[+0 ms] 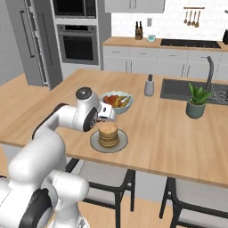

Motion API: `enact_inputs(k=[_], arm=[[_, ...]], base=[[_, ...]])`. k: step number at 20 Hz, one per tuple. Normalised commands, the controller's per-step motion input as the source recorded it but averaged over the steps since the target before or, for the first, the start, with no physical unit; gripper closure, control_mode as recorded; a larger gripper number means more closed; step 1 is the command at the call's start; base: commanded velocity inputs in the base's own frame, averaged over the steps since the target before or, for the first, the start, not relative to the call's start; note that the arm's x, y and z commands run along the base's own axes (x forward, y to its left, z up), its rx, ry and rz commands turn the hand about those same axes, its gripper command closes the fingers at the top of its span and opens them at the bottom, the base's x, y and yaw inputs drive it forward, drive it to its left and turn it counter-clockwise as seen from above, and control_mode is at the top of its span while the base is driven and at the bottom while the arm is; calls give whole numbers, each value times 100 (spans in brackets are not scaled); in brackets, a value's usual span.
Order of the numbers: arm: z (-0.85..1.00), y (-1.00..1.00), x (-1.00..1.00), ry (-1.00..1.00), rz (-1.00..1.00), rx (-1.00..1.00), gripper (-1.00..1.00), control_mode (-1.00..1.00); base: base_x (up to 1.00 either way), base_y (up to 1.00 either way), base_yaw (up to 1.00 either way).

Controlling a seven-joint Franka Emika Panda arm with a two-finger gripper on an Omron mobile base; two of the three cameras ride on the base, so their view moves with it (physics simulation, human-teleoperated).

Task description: Take the strawberry from the fridge and place it on top of the pancake, located on the dining counter.

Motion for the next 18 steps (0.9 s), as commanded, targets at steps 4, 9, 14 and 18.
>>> enact_inputs(k=[4,9,14,18], arm=[[-48,0,48,0,1,0,100,-100],[-29,-7,31,3,2,0,100,-100],[-22,-1,9,4,1,0,100,-100],[-23,0,16,6,0,0,100,-100]], base=[[0,0,0],[0,0,0],[0,0,0],[0,0,0]])
